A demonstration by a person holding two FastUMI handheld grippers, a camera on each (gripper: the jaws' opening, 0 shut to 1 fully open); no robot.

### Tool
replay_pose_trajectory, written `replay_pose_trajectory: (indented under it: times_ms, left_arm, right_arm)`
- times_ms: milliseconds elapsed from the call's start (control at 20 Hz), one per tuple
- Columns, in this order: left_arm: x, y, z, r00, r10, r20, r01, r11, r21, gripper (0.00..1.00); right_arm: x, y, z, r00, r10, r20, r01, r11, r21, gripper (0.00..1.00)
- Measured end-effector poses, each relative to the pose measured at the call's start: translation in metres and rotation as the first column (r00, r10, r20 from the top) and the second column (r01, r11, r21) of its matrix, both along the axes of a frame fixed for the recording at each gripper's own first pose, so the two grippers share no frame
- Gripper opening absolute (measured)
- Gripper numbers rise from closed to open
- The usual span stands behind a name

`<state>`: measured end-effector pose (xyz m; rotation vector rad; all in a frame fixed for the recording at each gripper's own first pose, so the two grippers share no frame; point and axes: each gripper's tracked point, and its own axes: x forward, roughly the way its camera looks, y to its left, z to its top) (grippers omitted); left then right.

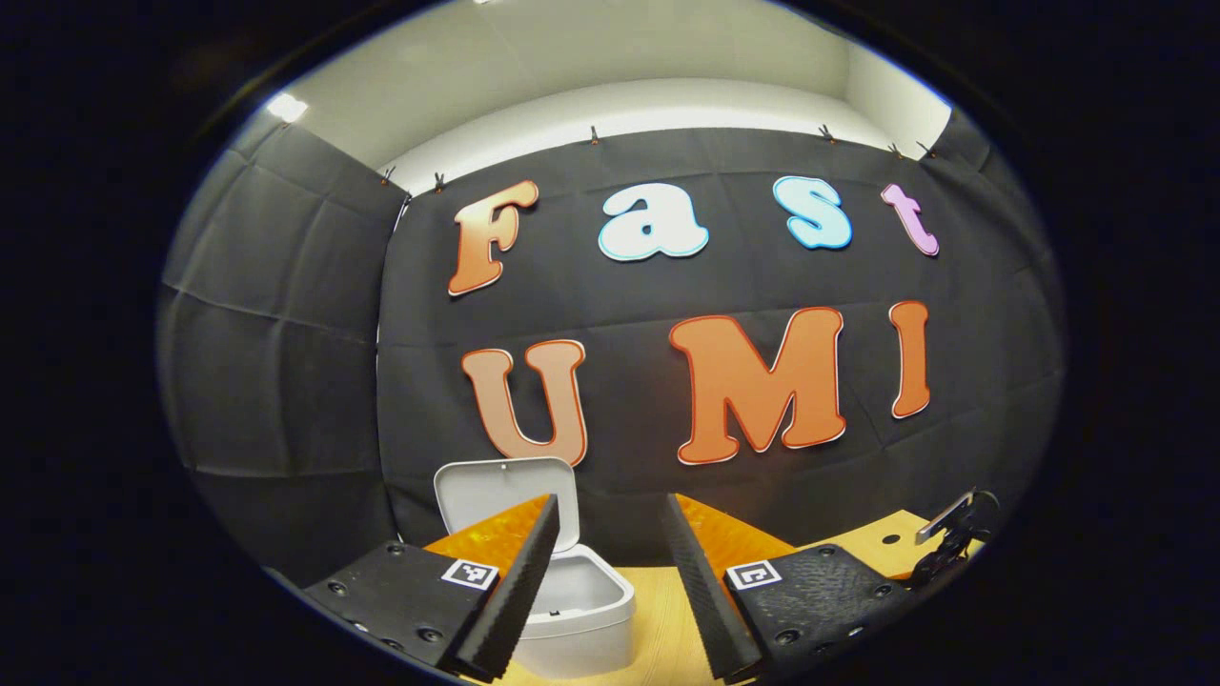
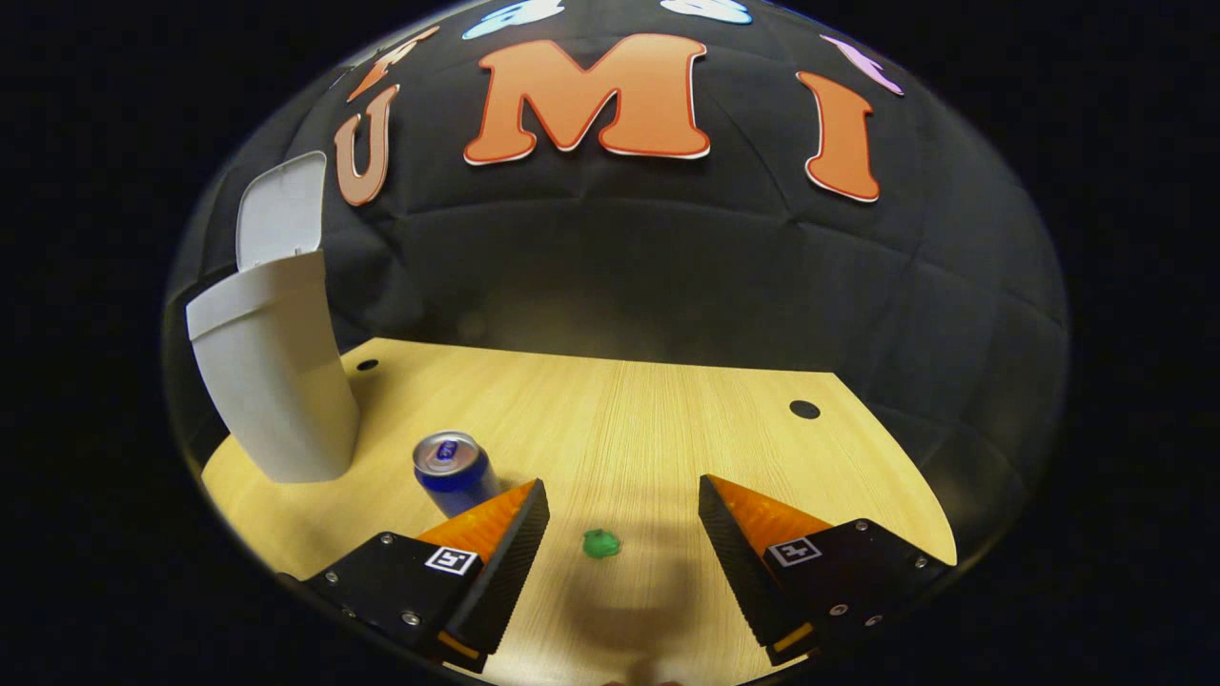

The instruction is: Press the lid of the desktop garbage bin to open it, pick up the crumpled paper on the desktop and throw it into the bin, then pick up the pop can on the desktop and drop it into the bin, and finally close the garbage bin lid.

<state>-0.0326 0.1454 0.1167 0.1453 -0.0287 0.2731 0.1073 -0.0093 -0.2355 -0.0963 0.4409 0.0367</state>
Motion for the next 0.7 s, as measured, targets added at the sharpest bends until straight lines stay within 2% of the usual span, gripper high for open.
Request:
replay_pose_trajectory:
  times_ms: [100, 150, 350, 450, 500, 550, 600, 650, 700]
  left_arm:
    - [-0.003, -0.017, 0.004, 1.0, -0.024, 0.006, 0.024, 1.0, 0.008, 0.77]
    - [-0.004, -0.022, 0.002, 0.999, -0.033, 0.004, 0.033, 0.999, 0.014, 0.74]
    - [-0.007, -0.033, -0.003, 0.999, -0.043, -0.016, 0.043, 0.999, 0.011, 0.76]
    - [-0.009, -0.03, -0.004, 0.999, -0.032, -0.027, 0.032, 0.999, 0.012, 0.76]
    - [-0.01, -0.029, -0.005, 0.999, -0.026, -0.032, 0.026, 1.0, 0.011, 0.81]
    - [-0.012, -0.029, -0.007, 0.999, -0.022, -0.037, 0.023, 1.0, 0.008, 0.81]
    - [-0.014, -0.027, -0.009, 0.999, -0.016, -0.044, 0.017, 1.0, 0.007, 0.76]
    - [-0.014, -0.025, -0.01, 0.999, -0.014, -0.051, 0.014, 1.0, 0.005, 0.81]
    - [-0.016, -0.024, -0.011, 0.998, -0.009, -0.058, 0.009, 1.0, 0.006, 0.81]
  right_arm:
    - [0.003, 0.0, -0.017, 0.999, 0.0, -0.035, 0.0, 1.0, -0.001, 0.95]
    - [0.005, 0.0, -0.025, 0.998, 0.001, -0.056, -0.001, 1.0, -0.001, 0.95]
    - [0.011, 0.008, -0.06, 0.991, 0.02, -0.136, -0.02, 1.0, 0.003, 0.94]
    - [0.013, 0.01, -0.073, 0.986, 0.02, -0.163, -0.022, 1.0, -0.007, 0.89]
    - [0.013, 0.01, -0.079, 0.984, 0.016, -0.177, -0.019, 1.0, -0.015, 0.86]
    - [0.015, 0.01, -0.085, 0.982, 0.013, -0.187, -0.017, 1.0, -0.019, 0.83]
    - [0.016, 0.011, -0.091, 0.98, 0.011, -0.199, -0.015, 1.0, -0.021, 0.79]
    - [0.016, 0.011, -0.095, 0.978, 0.012, -0.21, -0.016, 1.0, -0.018, 0.77]
    - [0.016, 0.012, -0.099, 0.976, 0.01, -0.219, -0.015, 1.0, -0.02, 0.72]
